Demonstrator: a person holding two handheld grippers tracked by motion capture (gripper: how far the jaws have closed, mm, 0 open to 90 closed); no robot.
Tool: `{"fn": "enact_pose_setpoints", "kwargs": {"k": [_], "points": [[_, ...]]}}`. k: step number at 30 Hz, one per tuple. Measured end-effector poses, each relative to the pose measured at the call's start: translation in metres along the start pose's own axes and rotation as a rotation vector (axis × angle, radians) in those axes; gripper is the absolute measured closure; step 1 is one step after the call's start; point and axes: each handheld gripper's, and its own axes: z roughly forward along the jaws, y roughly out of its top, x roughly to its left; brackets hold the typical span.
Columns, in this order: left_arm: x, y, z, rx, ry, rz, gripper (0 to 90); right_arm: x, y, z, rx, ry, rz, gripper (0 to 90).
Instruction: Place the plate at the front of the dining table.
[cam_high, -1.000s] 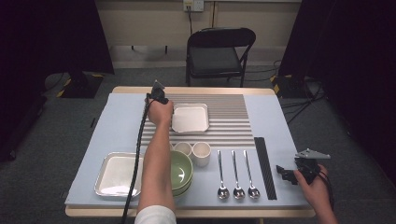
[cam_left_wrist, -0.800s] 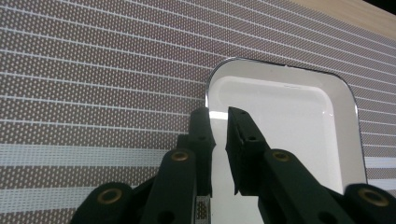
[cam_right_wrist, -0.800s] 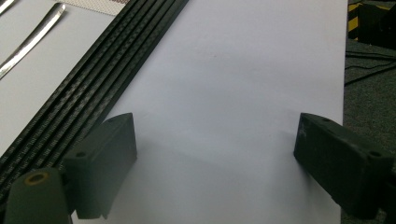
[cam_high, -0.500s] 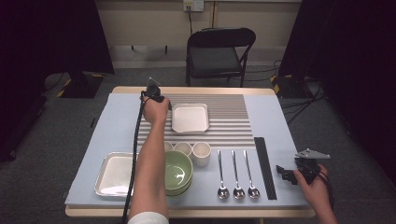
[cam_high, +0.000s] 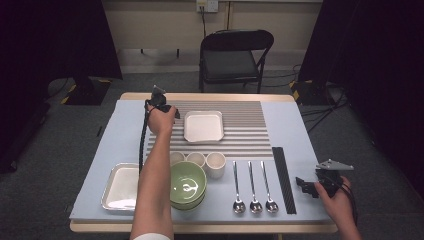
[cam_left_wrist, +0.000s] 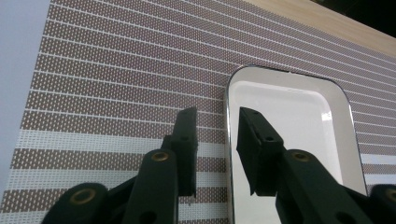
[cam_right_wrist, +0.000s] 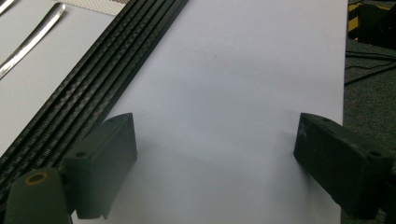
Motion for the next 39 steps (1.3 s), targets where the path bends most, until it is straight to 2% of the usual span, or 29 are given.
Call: {"fn": "enact_pose_setpoints", "kwargs": {"k": [9,15,25,29,32,39], "points": [[0.0052,-0.0049,-0.0014,-0.020,-0.012,0.015,60.4,0.0001,0.0000,0.0000,-0.001,-0.001,0.000,11.8],[0.0058,-0.0051,-0.0040,-0.023,-0.035,0.023,57.4,0.0001,0.0000,0.0000,0.000,-0.001,0.000,11.8],[0.0025,-0.0071,-0.0059,-0.071,-0.065,0.046,47.7,0.0001,0.0000,-0.0001,0.000,-0.001,0.000,11.8],[0.0019,-0.0075,-0.0060,-0.073,-0.070,0.050,45.0,0.0000,0.0000,-0.0001,-0.001,-0.002,-0.001,11.8],[0.0018,-0.0078,-0.0062,-0.068,-0.079,0.072,44.1,0.0000,0.0000,-0.0001,-0.001,-0.001,-0.001,11.8],[0.0012,-0.0087,-0.0074,-0.049,-0.097,0.096,42.1,-0.0001,-0.0001,0.0000,-0.002,-0.001,-0.002,11.8]]}}
